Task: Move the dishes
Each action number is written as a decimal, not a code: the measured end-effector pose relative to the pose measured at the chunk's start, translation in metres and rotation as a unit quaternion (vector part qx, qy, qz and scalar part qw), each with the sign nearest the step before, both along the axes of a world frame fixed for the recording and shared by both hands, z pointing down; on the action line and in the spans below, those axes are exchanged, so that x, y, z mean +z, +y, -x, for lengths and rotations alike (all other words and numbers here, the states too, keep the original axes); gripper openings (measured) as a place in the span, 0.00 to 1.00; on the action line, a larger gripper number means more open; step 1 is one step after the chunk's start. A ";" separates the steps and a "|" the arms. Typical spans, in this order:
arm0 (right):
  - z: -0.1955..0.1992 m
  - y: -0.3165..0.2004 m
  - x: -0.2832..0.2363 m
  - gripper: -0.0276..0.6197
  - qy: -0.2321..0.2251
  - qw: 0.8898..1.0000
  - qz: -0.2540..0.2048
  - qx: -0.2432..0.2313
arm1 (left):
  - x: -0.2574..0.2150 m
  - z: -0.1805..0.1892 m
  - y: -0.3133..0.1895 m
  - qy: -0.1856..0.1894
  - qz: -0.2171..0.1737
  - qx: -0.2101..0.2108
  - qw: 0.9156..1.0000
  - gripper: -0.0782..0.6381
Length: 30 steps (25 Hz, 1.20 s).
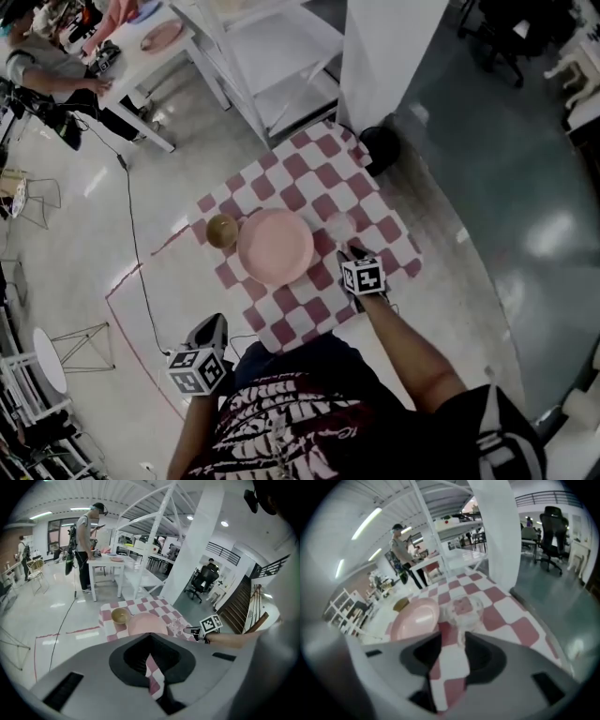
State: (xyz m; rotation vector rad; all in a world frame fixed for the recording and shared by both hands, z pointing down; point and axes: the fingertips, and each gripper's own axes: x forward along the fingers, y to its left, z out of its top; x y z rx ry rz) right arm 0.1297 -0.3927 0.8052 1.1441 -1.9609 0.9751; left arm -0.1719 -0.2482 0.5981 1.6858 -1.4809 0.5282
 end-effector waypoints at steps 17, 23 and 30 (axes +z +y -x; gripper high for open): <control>0.011 0.008 0.013 0.16 0.097 0.995 0.005 -0.012 | 0.024 0.016 -0.006 0.047 0.008 0.043 0.998 0.15; 0.024 0.017 -0.035 0.15 0.088 0.995 -0.026 0.035 | 0.035 0.018 -0.020 0.078 0.016 0.110 0.991 0.15; 0.101 0.009 -0.048 0.16 0.052 0.998 -0.046 0.005 | 0.041 0.055 -0.008 0.083 0.022 0.119 0.989 0.15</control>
